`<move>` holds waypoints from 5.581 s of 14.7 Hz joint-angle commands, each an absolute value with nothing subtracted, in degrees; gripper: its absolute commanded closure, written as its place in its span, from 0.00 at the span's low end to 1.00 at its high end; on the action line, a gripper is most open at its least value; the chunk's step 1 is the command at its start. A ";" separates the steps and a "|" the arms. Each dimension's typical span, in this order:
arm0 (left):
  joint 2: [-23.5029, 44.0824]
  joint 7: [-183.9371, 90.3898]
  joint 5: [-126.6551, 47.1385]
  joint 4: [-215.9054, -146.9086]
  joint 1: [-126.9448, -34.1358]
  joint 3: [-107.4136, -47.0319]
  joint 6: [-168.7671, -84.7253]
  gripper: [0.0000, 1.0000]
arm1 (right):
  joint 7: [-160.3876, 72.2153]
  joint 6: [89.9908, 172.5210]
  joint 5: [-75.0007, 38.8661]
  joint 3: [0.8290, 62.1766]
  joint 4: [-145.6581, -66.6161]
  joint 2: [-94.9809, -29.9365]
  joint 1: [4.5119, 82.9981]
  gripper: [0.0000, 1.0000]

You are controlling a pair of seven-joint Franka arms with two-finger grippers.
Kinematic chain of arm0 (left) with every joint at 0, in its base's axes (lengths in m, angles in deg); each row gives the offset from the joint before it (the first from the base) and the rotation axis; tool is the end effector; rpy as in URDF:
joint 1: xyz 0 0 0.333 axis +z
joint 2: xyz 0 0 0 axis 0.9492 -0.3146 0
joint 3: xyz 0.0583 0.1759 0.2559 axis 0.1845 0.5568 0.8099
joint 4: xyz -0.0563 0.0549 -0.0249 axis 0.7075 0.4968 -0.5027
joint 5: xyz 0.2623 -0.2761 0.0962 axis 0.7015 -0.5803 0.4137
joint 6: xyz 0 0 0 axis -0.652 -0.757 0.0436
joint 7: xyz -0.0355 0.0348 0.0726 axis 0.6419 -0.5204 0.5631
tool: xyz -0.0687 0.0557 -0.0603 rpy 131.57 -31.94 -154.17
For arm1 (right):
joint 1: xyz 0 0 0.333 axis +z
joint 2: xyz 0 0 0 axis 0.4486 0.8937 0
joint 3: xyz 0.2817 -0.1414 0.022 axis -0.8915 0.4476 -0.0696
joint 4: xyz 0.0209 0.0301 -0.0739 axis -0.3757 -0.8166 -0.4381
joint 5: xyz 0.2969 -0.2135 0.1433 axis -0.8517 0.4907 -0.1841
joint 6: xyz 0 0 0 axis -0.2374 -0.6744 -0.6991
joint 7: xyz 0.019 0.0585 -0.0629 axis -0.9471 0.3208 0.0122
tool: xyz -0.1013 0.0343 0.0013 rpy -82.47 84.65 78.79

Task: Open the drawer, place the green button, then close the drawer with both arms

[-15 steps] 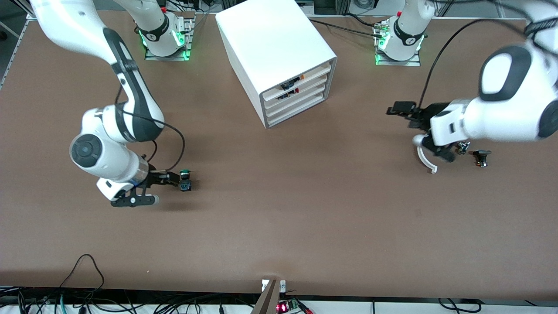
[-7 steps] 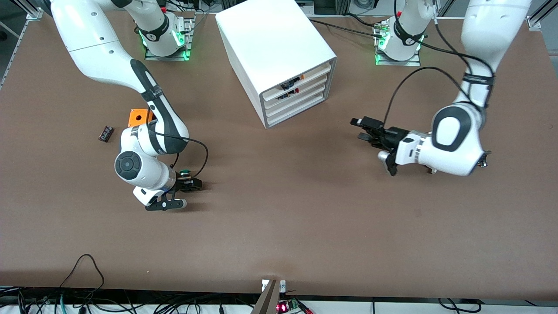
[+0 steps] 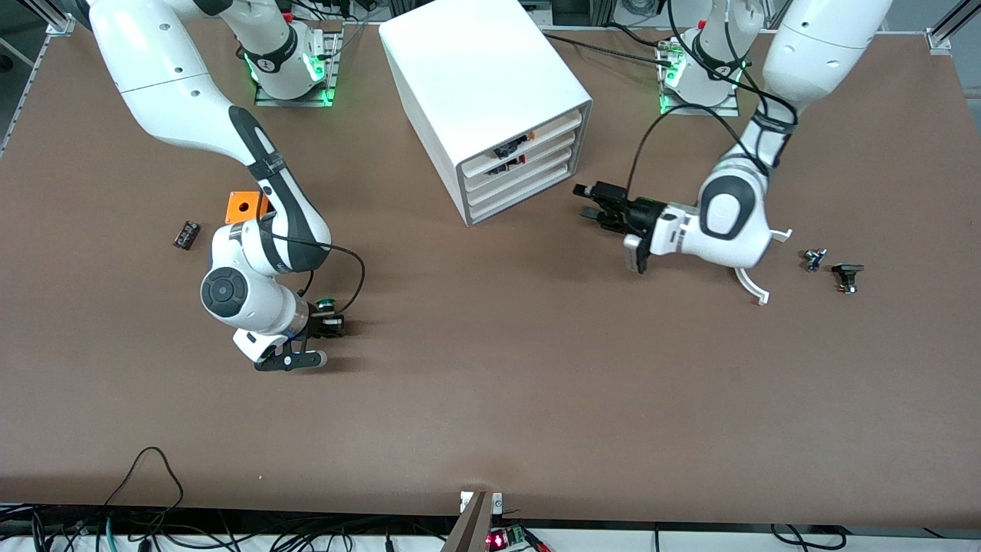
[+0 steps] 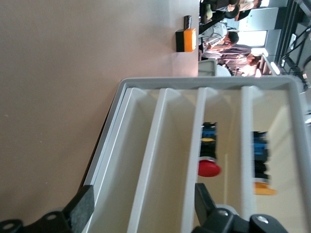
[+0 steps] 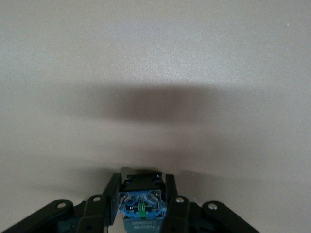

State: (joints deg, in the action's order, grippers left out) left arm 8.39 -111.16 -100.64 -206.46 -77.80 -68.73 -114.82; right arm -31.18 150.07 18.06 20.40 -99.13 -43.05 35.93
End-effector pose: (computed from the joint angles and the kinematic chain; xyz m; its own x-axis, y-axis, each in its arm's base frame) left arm 0.4616 -0.2137 0.1711 0.9100 -0.4126 -0.0402 -0.0944 -0.3008 0.9490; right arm 0.6727 0.1706 0.1908 0.9960 0.0876 -0.0182 0.0860 -0.9934 -0.0753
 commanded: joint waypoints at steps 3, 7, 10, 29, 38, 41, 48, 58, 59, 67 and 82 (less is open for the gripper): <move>8.23 -115.18 -105.02 -211.15 -77.91 -73.39 -118.83 0.38 | -32.64 149.49 17.20 20.16 -98.88 -43.56 35.80 1.00; 4.37 -122.99 -109.60 -212.21 -78.26 -74.28 -118.83 0.40 | -31.94 142.13 17.11 20.08 -93.88 -45.67 36.06 1.00; 0.67 -128.10 -115.12 -212.39 -78.34 -76.29 -118.74 0.50 | -26.88 131.87 15.02 20.25 -87.30 -45.76 35.53 1.00; 0.23 -117.49 -107.61 -201.07 -74.13 -71.47 -118.30 1.00 | 43.00 131.13 20.27 12.52 -70.92 -47.43 49.31 1.00; 1.72 -110.65 -94.42 -193.33 -69.57 -69.36 -116.65 0.00 | 69.55 132.17 27.30 12.34 -71.01 -43.22 62.68 1.00; 1.90 -102.99 -89.50 -188.58 -68.42 -68.66 -111.02 0.00 | 75.54 134.19 28.18 12.43 -71.63 -41.28 64.09 1.00; 4.62 -79.28 -69.12 -175.24 -67.09 -68.21 -101.10 0.00 | 85.57 138.68 30.29 13.31 -71.80 -35.74 67.96 1.00; 9.54 -49.29 -45.38 -161.76 -73.50 -69.62 -92.82 0.00 | 87.87 138.60 32.40 14.27 -71.10 -36.52 68.41 0.00; 10.15 -48.23 -43.18 -161.76 -74.64 -69.62 -92.90 0.00 | 85.68 138.42 32.31 14.80 -71.10 -37.49 67.27 0.00; 9.55 -45.49 -31.56 -155.80 -76.32 -69.10 -92.90 0.00 | 33.16 126.65 24.95 14.36 -73.37 -48.20 53.05 0.00; 3.92 -8.15 -31.21 -172.11 -86.68 -69.18 -128.55 0.00 | -17.24 120.31 21.06 14.54 -98.51 -71.49 27.63 0.00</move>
